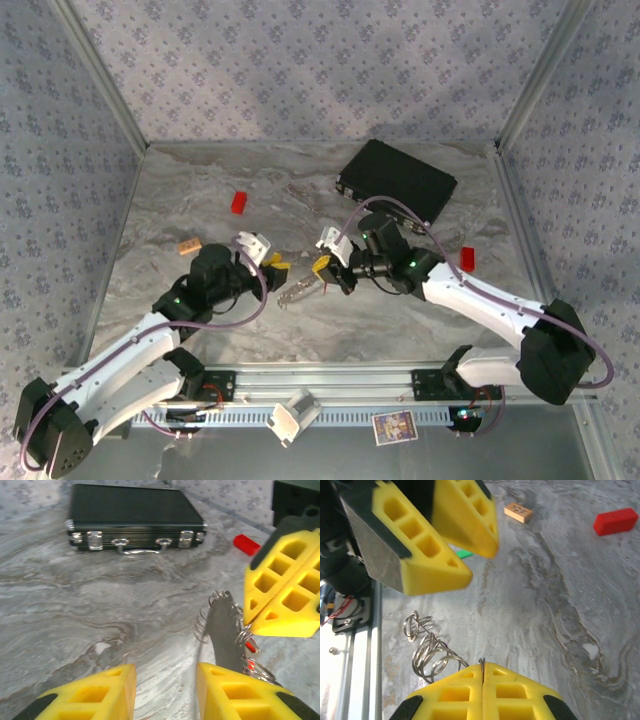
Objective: Put the keys on the keyring
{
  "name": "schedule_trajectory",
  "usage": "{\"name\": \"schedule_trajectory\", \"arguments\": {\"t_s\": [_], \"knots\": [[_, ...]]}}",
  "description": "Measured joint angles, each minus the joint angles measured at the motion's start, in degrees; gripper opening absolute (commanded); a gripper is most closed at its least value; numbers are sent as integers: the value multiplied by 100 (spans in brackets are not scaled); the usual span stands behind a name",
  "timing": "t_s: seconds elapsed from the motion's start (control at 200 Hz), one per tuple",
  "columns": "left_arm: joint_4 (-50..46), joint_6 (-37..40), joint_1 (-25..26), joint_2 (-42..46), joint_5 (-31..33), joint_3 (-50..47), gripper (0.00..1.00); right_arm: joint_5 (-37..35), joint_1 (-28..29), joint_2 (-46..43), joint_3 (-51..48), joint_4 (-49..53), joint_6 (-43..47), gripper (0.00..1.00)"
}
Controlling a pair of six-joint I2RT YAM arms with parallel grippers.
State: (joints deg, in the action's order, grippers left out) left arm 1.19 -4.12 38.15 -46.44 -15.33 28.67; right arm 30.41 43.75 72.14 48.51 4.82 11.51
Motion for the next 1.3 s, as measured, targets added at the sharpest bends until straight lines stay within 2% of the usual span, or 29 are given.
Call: {"name": "schedule_trajectory", "arguments": {"t_s": [0.255, 0.42, 0.765, 0.874, 1.034, 1.164, 1.299], "knots": [[101, 481, 55, -46, -1104, 0, 29, 428, 7, -170, -37, -13, 175, 0], [212, 638, 68, -238, -1537, 0, 28, 516, 103, -210, -37, 0, 236, 0], [361, 796, 214, -544, -1982, 0, 25, 566, 262, -210, -37, 140, 317, 0], [376, 828, 216, -544, -2050, 0, 19, 568, 308, -210, -37, 140, 317, 0], [363, 881, 216, -544, -2133, 0, 17, 566, 328, -210, -37, 136, 315, 0], [352, 901, 247, -544, -2162, 0, 11, 566, 341, -208, -37, 138, 315, 0], [326, 903, 247, -544, -2173, 0, 0, 564, 354, -208, -37, 140, 313, 0]]}}
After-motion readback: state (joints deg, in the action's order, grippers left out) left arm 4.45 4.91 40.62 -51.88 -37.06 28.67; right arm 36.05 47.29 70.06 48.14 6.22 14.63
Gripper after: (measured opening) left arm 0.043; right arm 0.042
